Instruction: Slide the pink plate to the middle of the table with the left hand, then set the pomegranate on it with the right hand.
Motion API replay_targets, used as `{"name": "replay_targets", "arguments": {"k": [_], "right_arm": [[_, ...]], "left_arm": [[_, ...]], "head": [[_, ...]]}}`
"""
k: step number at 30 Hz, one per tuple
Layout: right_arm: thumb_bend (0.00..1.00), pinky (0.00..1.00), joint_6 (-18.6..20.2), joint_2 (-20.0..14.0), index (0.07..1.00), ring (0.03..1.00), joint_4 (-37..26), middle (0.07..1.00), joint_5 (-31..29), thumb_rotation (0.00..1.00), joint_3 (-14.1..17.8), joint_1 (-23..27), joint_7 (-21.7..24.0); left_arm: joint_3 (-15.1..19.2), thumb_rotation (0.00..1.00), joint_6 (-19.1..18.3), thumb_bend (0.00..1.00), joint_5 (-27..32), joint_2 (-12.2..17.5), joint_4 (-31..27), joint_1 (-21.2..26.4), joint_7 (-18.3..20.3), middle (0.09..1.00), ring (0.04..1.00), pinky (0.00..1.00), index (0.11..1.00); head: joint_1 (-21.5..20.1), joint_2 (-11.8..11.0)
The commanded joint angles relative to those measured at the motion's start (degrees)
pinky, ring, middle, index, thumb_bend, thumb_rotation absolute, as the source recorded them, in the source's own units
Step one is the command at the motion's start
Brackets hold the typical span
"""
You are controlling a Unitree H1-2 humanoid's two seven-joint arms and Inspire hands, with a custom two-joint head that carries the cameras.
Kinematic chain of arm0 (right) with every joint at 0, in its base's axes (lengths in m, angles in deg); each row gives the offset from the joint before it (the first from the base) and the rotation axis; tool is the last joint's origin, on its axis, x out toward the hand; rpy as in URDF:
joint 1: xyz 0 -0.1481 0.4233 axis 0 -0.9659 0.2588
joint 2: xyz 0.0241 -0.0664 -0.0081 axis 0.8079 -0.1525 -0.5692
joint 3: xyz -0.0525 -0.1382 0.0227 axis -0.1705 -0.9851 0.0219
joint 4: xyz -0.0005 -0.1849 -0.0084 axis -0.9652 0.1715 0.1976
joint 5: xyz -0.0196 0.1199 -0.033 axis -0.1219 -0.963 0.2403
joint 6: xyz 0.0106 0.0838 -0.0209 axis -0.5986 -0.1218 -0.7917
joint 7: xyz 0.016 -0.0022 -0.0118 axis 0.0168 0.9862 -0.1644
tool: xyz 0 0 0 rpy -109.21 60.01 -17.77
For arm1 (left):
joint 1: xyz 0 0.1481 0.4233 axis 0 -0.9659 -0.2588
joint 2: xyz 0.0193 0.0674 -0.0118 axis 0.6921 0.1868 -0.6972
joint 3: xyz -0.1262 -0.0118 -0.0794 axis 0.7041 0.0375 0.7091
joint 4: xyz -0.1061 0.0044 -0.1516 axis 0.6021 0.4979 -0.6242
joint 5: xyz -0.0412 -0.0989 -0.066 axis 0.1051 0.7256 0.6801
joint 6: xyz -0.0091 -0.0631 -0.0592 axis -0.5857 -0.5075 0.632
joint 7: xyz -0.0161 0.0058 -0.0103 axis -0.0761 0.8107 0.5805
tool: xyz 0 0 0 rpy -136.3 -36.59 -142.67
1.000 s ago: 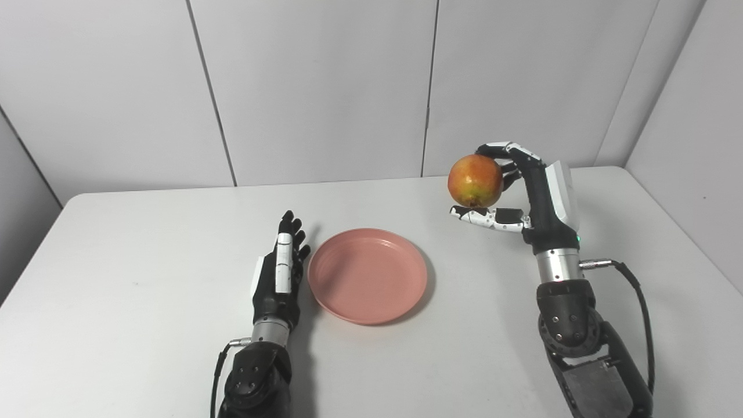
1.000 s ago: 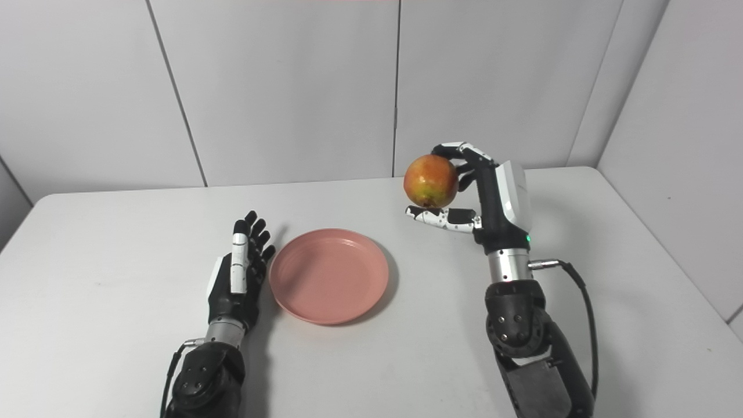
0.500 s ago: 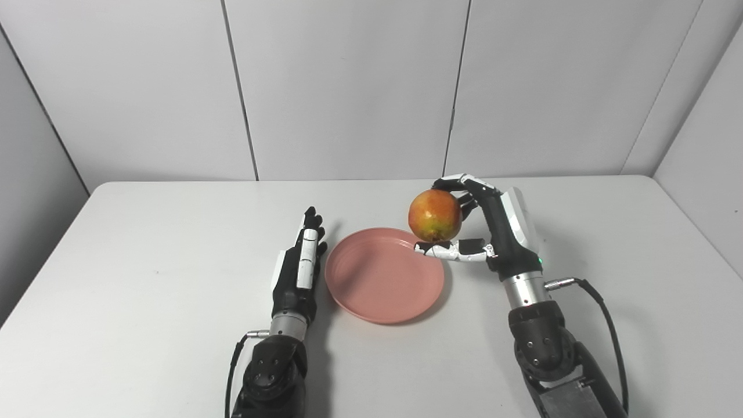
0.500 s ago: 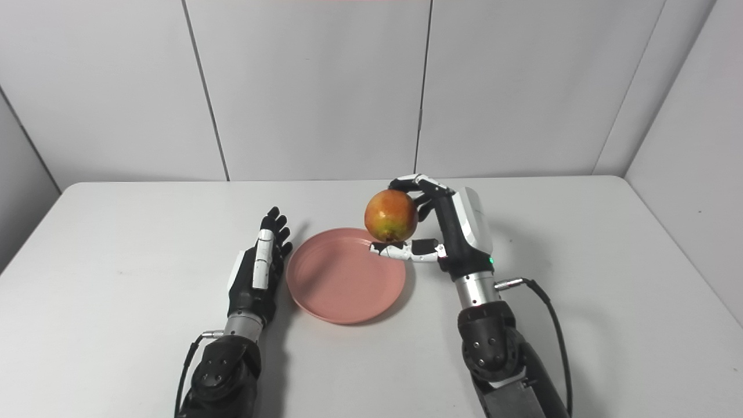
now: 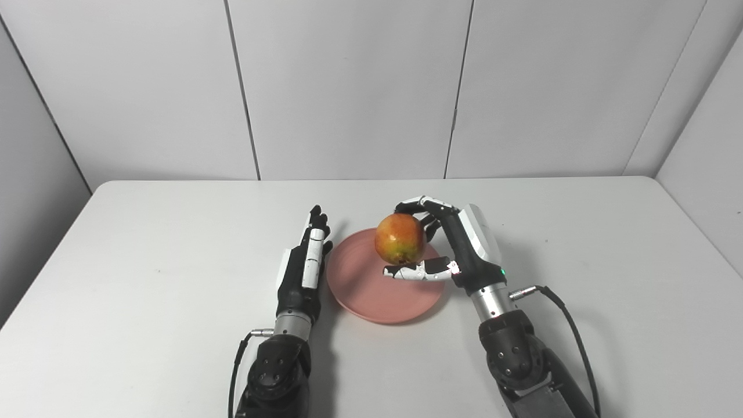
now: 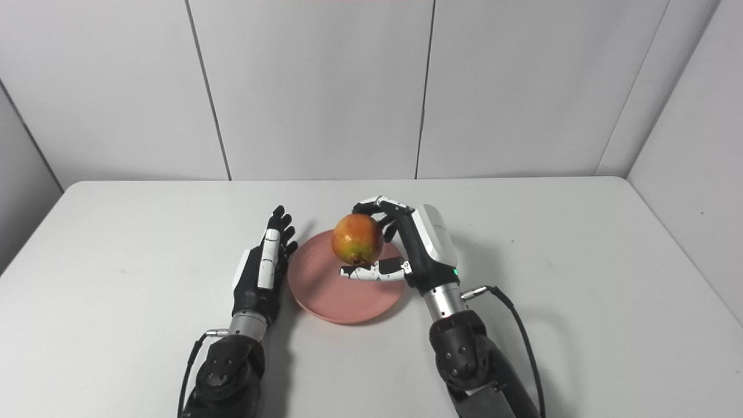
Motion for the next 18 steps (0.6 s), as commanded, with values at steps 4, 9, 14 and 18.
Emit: {"name": "replay_targets", "arguments": {"k": [4, 9, 14, 18], "right_arm": [[0.52, 0.36, -0.9, -0.7, 0.528, 0.432, 0.9, 0.451, 1.6, 0.0, -0.7, 5.1, 1.6], [0.52, 0.34, -1.4, -1.1, 0.529, 0.418, 3.2, 0.447, 3.1, 0.0, -1.4, 6.0, 1.8], [0.52, 0.33, -1.4, -1.8, 0.53, 0.405, 5.6, 0.444, 4.9, 0.0, -2.6, 6.9, 2.2], [0.52, 0.33, -1.2, -2.1, 0.529, 0.412, 6.5, 0.446, 5.7, 0.0, -3.1, 7.4, 2.3]], "left_arm": [[-0.3, 1.0, 2.7, 0.66, -0.5, -0.7, -1.7, 2.7, -0.3, 1.0, 0.997, 0.98, 0.999], [-0.4, 1.0, 2.9, 0.66, -1.0, -0.8, -1.4, 2.8, -0.7, 0.999, 0.988, 0.97, 0.995], [-0.6, 1.0, 3.0, 0.65, -1.3, -0.6, -1.3, 2.8, -0.6, 0.998, 0.985, 0.97, 0.993], [-0.5, 1.0, 2.9, 0.66, -0.9, -0.6, -1.3, 2.9, -0.1, 1.0, 0.995, 0.98, 1.0]], "head": [[0.0, 0.1], [0.1, 0.0], [0.0, 0.0], [-0.2, -0.1]]}}
